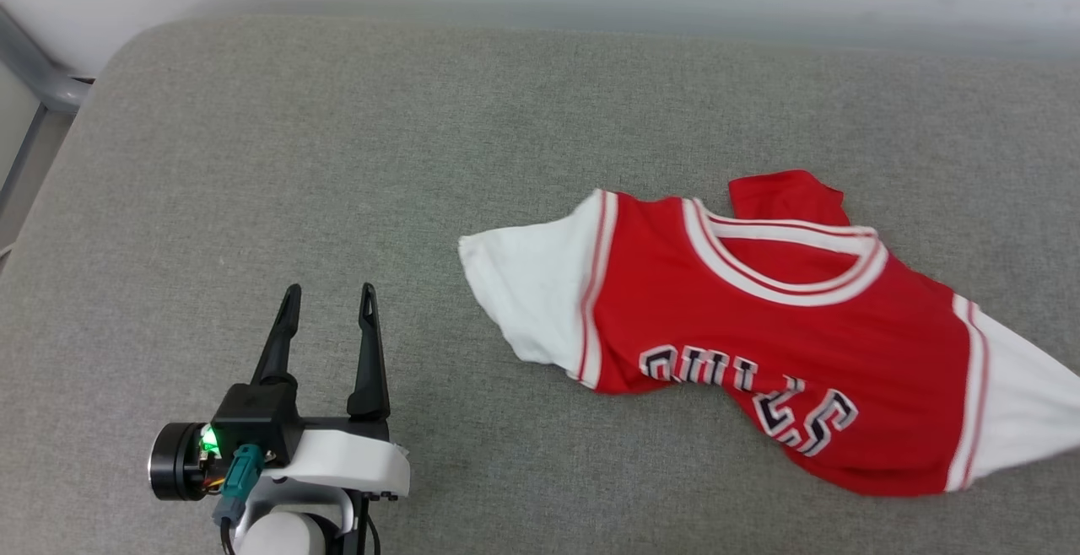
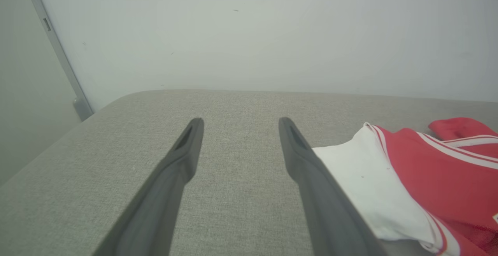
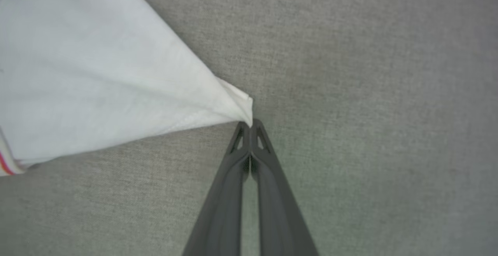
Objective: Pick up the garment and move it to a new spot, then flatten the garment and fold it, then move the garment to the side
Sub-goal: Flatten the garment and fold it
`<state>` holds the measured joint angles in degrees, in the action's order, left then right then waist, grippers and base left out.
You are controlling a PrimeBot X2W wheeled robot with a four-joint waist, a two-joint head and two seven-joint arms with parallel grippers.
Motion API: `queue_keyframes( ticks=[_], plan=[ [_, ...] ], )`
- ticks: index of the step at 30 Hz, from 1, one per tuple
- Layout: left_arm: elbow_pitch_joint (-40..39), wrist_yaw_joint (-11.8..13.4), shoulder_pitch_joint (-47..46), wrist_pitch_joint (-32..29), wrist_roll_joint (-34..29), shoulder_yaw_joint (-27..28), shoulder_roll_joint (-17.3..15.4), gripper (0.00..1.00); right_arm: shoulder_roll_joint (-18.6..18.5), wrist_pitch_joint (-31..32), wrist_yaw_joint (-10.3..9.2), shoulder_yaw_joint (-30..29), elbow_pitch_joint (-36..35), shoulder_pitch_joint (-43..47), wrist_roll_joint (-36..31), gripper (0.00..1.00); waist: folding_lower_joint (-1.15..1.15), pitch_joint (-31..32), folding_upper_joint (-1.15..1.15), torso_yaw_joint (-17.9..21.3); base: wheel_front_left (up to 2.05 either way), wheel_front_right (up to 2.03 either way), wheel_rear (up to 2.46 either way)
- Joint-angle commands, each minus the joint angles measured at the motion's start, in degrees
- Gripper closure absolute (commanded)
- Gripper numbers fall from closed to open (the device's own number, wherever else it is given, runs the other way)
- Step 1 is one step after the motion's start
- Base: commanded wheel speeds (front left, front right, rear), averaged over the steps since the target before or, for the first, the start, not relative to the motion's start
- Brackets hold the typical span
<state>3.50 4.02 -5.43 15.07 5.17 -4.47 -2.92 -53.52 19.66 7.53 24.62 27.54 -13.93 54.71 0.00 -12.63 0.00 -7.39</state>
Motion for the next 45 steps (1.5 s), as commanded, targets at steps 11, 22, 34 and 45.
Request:
queue_keyframes(
  ticks=[11, 22, 34, 45],
  plan=[
    [0.71, -1.03, 1.12, 0.15, -1.34, 0.84, 0.06, 0.00, 5.55, -2.33, -0.05, -5.77, 6.10, 3.24, -1.21, 0.57, 0.00, 1.14, 0.00, 0.80, 0.00, 0.00, 0.00],
    [0.49, -3.29, -0.24, 0.15, -2.57, 2.98, -1.06, 0.00, 11.55, -24.41, -0.07, -16.28, -1.09, 1.10, -15.63, 0.00, 0.00, 3.54, 0.00, 2.44, 0.00, 0.00, 0.00],
    [3.25, -9.39, -11.24, 0.15, -2.28, 1.91, -6.77, 0.00, 30.55, -30.38, -0.07, -28.42, -20.30, 7.14, -35.54, 0.00, 0.00, 3.61, 0.00, 4.75, 0.00, 0.00, 0.00],
    [11.50, -11.43, -29.10, -14.05, 5.85, -9.68, -16.00, 0.00, 36.37, -26.88, -0.07, -27.77, -27.33, 9.73, -41.02, 0.00, 0.00, 1.28, 0.00, 7.39, 0.00, 0.00, 0.00]
  ],
)
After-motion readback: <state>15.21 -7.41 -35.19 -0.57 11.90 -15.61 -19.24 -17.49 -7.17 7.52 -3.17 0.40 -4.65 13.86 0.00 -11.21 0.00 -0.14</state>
